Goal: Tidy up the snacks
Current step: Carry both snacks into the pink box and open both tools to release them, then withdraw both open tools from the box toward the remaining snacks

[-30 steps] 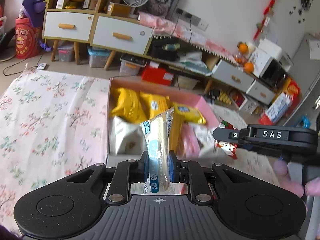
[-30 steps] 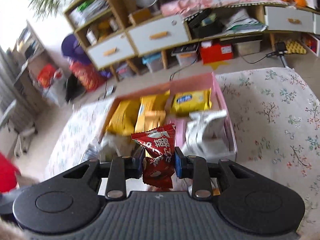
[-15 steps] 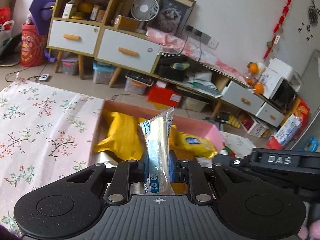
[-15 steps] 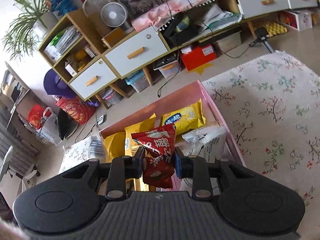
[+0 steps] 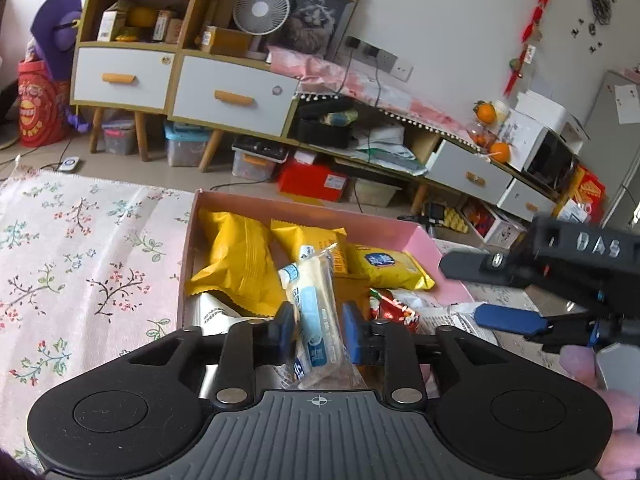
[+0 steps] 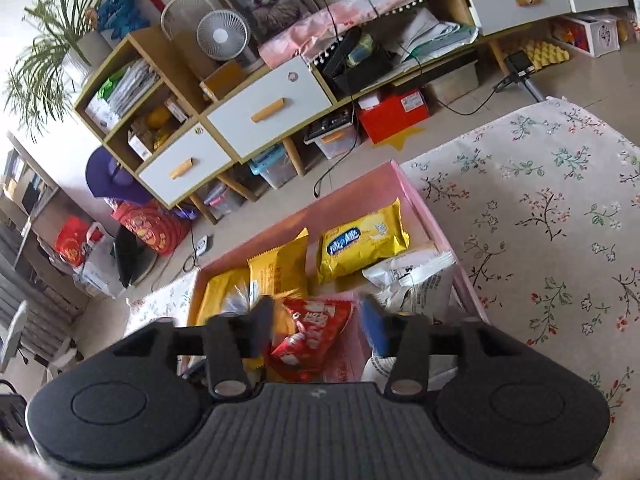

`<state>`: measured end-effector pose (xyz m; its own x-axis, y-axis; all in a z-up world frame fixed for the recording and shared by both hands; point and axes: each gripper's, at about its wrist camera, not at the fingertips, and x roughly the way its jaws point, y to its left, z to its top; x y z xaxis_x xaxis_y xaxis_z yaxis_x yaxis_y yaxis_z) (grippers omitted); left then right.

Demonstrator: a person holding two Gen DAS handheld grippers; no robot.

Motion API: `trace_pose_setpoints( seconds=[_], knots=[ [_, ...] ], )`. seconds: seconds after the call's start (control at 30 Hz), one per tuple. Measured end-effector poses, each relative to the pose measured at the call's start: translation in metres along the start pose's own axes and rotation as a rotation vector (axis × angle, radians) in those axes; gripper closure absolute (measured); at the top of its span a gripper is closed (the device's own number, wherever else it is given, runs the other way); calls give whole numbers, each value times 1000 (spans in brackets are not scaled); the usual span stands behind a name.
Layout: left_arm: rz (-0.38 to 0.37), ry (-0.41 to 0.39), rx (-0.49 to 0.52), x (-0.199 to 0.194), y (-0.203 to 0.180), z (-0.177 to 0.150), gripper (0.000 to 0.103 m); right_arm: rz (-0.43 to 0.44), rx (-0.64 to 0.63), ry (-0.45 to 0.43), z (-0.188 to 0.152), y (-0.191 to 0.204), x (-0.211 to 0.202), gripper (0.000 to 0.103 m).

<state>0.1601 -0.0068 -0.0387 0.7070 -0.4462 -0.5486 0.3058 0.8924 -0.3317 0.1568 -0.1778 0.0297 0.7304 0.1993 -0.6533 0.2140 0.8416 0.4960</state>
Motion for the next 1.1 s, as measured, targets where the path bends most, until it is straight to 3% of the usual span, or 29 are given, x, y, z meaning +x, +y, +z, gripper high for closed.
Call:
trace_pose_setpoints(
  seconds=[0.17, 0.27, 0.37, 0.67, 0.83, 1.1],
  knots=[
    [5, -17, 36, -16, -10, -1, 26, 2, -12, -5, 4, 0, -12, 18],
    [13, -7, 36, -25, -13, -2, 16, -16, -57, 1, 5, 0, -19, 12],
    [32, 19, 49, -30, -18, -6, 12, -33, -90, 8, 4, -2, -26, 6],
    [86, 85, 184, -40, -43, -27, 2, -138, -177, 72, -1, -24, -36, 2],
    [61, 133, 190, -37, -51, -37, 2, -168, -218, 103, -8, -35, -37, 1],
    [19, 185, 190, -33, -52, -53, 2, -239, -413, 196, -35, -38, -32, 1]
  ],
)
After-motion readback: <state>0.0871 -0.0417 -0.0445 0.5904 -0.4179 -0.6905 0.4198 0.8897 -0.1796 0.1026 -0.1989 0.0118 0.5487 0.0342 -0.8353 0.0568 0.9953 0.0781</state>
